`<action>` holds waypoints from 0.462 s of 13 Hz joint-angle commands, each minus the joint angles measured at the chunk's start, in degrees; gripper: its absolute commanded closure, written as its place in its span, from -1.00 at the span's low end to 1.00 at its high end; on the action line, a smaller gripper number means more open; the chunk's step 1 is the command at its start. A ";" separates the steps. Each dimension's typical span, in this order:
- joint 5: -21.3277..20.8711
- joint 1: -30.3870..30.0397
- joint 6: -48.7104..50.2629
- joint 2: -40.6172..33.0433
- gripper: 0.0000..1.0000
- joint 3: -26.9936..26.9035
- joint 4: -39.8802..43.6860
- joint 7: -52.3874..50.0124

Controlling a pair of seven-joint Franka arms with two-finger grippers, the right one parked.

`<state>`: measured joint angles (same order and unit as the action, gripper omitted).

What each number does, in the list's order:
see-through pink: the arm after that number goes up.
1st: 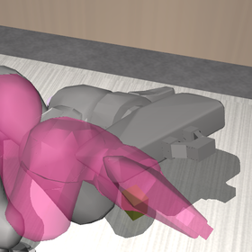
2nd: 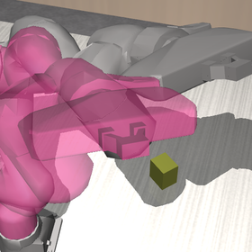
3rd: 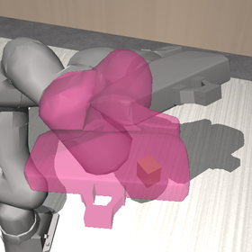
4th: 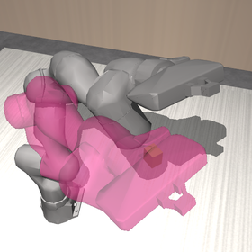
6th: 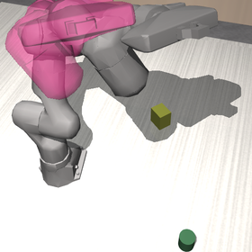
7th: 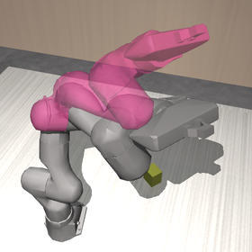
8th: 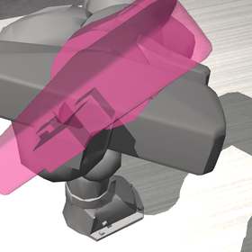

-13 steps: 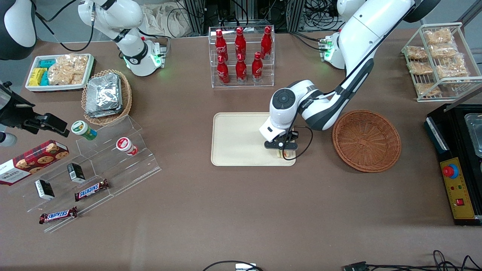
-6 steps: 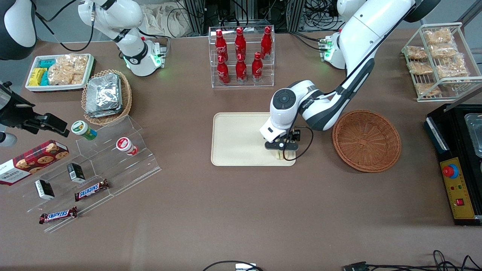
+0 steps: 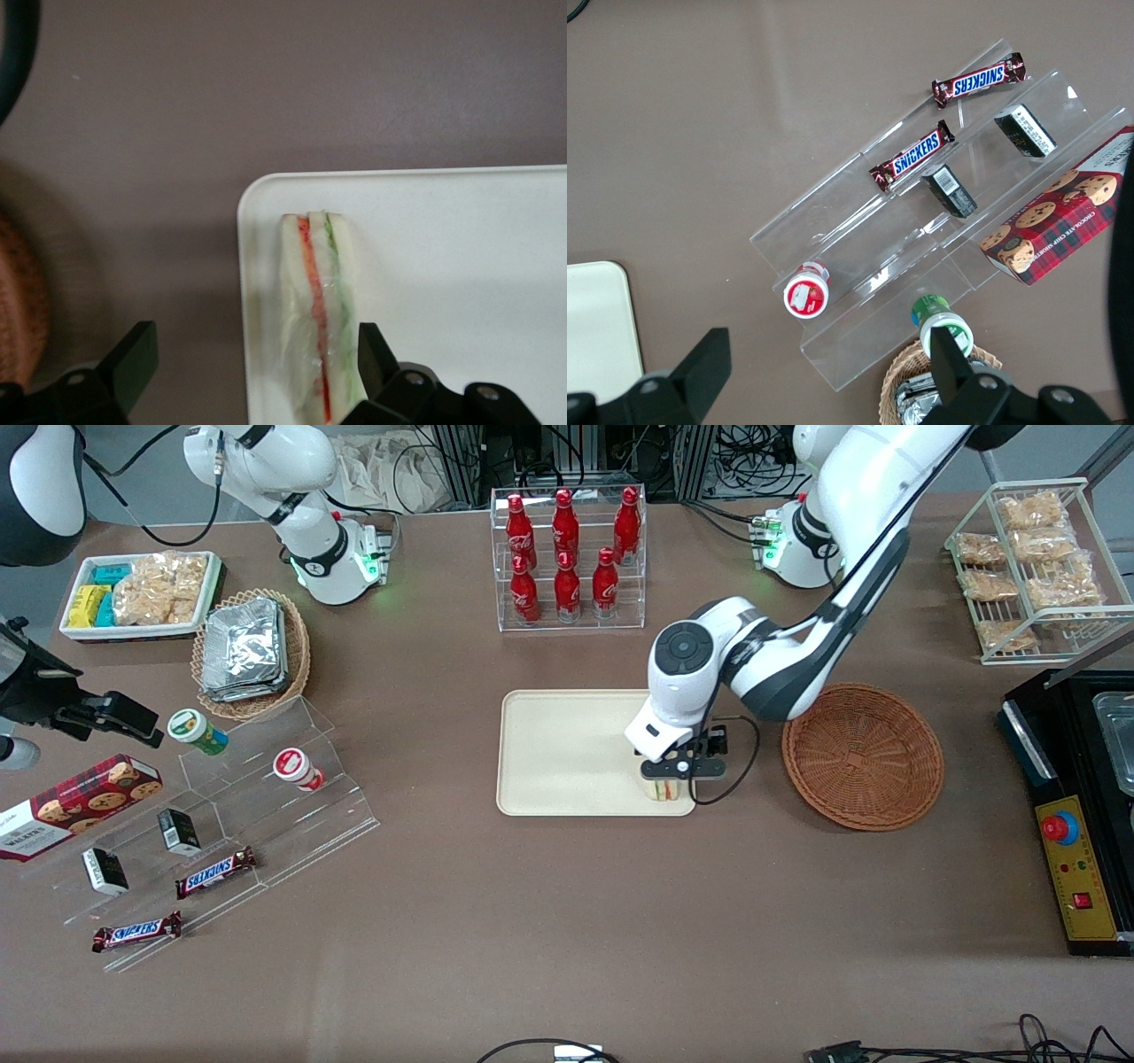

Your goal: Place sandwich from basket to tray

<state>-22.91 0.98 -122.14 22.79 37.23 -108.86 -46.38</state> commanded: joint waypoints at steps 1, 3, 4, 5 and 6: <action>11.17 -2.12 10.12 -9.05 -1.00 -1.62 3.73 12.93; 16.38 -2.03 13.41 -17.21 -1.00 -8.63 3.75 19.37; 18.49 -2.03 15.33 -21.34 -1.00 -12.06 2.35 23.05; 19.90 -1.77 16.83 -24.51 -1.00 -16.79 0.95 27.00; 20.53 -1.51 17.80 -27.33 -1.00 -20.93 -0.72 31.05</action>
<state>-5.13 -1.03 -105.23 2.21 22.74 -104.45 -21.72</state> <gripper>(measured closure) 0.000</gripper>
